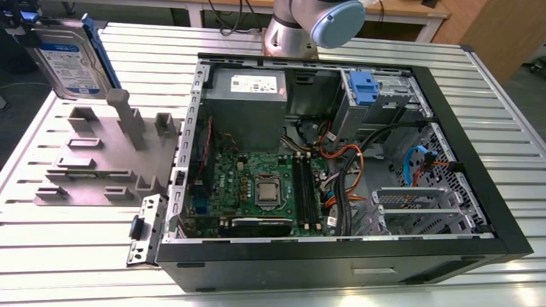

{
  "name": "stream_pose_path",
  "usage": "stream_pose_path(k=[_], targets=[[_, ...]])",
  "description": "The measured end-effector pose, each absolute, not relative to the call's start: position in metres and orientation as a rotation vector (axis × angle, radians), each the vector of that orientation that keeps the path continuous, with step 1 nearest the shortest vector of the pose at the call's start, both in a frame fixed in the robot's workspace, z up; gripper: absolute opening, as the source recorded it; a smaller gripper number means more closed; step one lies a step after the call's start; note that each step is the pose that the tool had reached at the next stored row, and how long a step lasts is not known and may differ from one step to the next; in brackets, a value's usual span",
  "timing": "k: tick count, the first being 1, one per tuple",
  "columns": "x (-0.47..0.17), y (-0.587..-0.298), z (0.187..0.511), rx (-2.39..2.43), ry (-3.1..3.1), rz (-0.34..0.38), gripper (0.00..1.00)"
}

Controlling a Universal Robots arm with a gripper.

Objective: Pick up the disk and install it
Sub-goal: 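Pick up the disk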

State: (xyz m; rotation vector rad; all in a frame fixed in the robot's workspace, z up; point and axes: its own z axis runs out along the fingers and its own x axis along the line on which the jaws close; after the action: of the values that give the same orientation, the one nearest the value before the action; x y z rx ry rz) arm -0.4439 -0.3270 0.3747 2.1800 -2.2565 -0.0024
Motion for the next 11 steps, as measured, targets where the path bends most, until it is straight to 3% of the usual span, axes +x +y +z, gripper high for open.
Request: stream_pose_path(k=[11], targets=[[-0.4439, -0.3270, 0.3765, 2.180, -2.257, -0.002, 0.36]])
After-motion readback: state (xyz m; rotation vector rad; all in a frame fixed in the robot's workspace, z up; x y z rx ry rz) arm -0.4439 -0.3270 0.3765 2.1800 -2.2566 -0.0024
